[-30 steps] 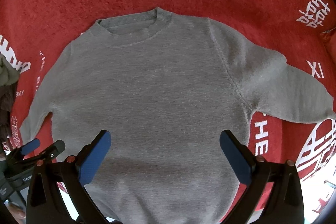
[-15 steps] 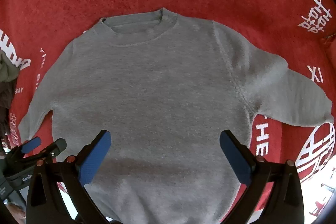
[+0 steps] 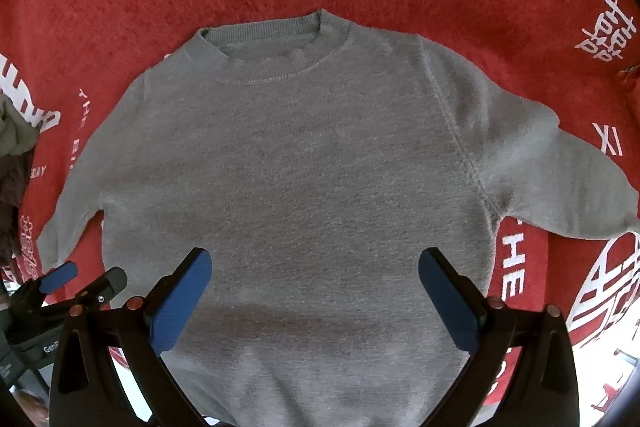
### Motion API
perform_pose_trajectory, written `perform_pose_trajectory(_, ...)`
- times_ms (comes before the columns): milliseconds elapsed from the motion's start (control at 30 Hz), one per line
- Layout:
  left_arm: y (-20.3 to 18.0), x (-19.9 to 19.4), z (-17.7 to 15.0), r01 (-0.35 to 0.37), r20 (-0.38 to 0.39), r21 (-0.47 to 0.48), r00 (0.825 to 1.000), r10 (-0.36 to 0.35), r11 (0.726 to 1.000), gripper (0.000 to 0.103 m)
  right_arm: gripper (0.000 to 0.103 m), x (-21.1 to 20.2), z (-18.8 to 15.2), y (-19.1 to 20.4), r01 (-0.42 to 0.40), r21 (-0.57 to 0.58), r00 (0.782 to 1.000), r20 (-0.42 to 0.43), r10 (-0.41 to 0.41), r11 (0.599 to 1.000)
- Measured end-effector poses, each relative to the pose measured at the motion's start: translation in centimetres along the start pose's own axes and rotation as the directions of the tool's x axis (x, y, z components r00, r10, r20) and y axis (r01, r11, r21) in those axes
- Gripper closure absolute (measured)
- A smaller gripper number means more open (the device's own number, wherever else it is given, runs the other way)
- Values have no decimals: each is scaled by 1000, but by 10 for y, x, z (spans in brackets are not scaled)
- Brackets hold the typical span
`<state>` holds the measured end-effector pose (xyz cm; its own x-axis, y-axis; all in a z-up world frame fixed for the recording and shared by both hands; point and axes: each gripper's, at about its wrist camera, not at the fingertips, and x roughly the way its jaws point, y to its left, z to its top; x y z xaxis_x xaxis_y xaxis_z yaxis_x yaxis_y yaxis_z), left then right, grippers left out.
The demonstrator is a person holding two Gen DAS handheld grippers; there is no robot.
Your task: Fold small clothes
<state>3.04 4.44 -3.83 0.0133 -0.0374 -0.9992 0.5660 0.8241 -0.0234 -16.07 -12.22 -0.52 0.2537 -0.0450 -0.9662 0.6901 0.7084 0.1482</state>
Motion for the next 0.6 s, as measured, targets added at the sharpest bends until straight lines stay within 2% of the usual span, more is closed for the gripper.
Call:
perform_pose_trajectory(400,17,1,-3,30,14,-32,999,-29,999,0,0,0,0,10,-2,-20,1000,8,3,1000)
perform_pose_trajectory(467,26,2,-4,63,23,-59,998,-62,996,0,0,1,-1,14,-9,-30,1000,7,10,1000)
perform_pose_trajectory(600,62,3,-8,189,68,-187,981,-179,964,0,0,5,-3,28,-20,-57,1000,0,20,998)
